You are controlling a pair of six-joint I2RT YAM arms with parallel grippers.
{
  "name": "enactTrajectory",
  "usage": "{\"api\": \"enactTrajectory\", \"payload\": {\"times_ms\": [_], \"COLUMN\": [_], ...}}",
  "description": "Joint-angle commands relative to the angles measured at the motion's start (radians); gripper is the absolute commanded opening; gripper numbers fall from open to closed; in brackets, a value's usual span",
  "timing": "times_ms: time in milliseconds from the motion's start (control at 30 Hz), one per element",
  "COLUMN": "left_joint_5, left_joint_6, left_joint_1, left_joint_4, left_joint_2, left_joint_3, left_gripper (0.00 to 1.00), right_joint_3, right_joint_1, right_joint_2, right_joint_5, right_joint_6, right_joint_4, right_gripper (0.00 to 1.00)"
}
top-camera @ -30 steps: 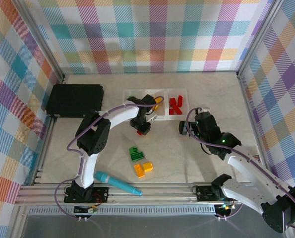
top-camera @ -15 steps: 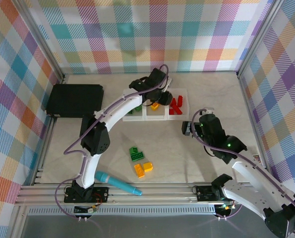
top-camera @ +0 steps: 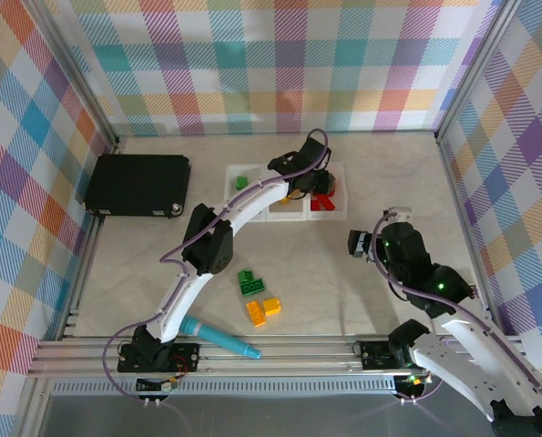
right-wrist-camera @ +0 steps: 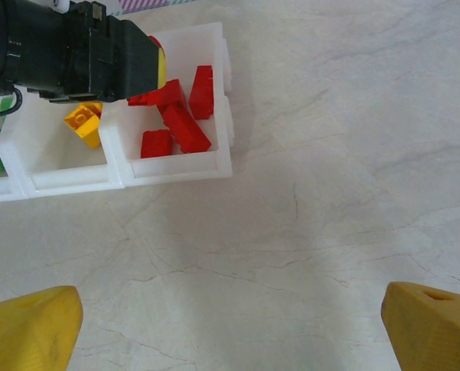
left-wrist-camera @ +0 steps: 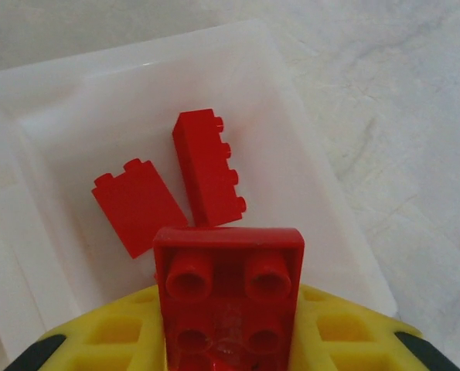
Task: Sort the legos into containers by color
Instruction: Place the lego in the container, then pick up the lego from the bottom-center of the table.
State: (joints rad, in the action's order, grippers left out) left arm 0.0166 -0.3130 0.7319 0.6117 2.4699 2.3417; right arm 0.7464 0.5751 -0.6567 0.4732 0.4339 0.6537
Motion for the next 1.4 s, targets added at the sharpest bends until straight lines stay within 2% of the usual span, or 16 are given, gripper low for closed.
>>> {"api": "enactTrajectory", "payload": {"times_ms": [0, 100, 200, 300, 400, 567, 667, 933, 1167, 1367], "left_joint_5": [-0.029, -0.021, -0.015, 0.006, 0.022, 0.002, -0.024, -0.168, -0.277, -0.264], "left_joint_6": [-0.044, -0.047, -0.041, -0.029, -0.016, 0.086, 0.139, 0.226, 0.161, 0.052], "left_joint_1": [0.003, 0.002, 0.001, 0.002, 0.004, 0.013, 0.016, 0.014, -0.008, -0.067], "left_joint_4": [-0.097, -0.117, -0.131, -0.152, -0.166, -0.133, -0.119, -0.2, -0.19, -0.19], "left_joint_2": [-0.01, -0.007, -0.013, -0.018, -0.031, -0.084, -0.153, -0.476, -0.709, -0.895], "left_joint_3": [0.017, 0.019, 0.015, 0.011, 0.011, 0.009, -0.055, -0.513, -0.843, -1.12], "left_gripper": [0.3, 0.4, 0.65, 0.82, 0.9, 0.95, 0.96, 1.0, 1.0, 1.0], "right_joint_3": [-0.013, -0.01, -0.015, -0.028, -0.037, -0.041, -0.043, -0.046, -0.044, 0.0], "right_joint_1": [-0.008, -0.008, -0.008, -0.008, -0.009, -0.008, -0.009, -0.01, -0.011, -0.012], "right_joint_2": [0.02, 0.023, 0.029, 0.037, 0.048, 0.047, 0.034, -0.015, -0.069, -0.162], "right_joint_5": [0.03, 0.032, 0.036, 0.042, 0.045, 0.045, 0.033, -0.001, -0.075, -0.192], "right_joint_6": [0.008, 0.007, 0.016, 0.03, 0.036, 0.031, 0.017, 0.007, -0.001, -0.004], "right_joint_4": [0.034, 0.043, 0.044, 0.045, 0.05, 0.039, 0.017, -0.04, -0.106, -0.123], "right_gripper": [0.99, 0.99, 0.99, 0.99, 0.99, 0.99, 0.99, 0.99, 0.99, 0.99]}}
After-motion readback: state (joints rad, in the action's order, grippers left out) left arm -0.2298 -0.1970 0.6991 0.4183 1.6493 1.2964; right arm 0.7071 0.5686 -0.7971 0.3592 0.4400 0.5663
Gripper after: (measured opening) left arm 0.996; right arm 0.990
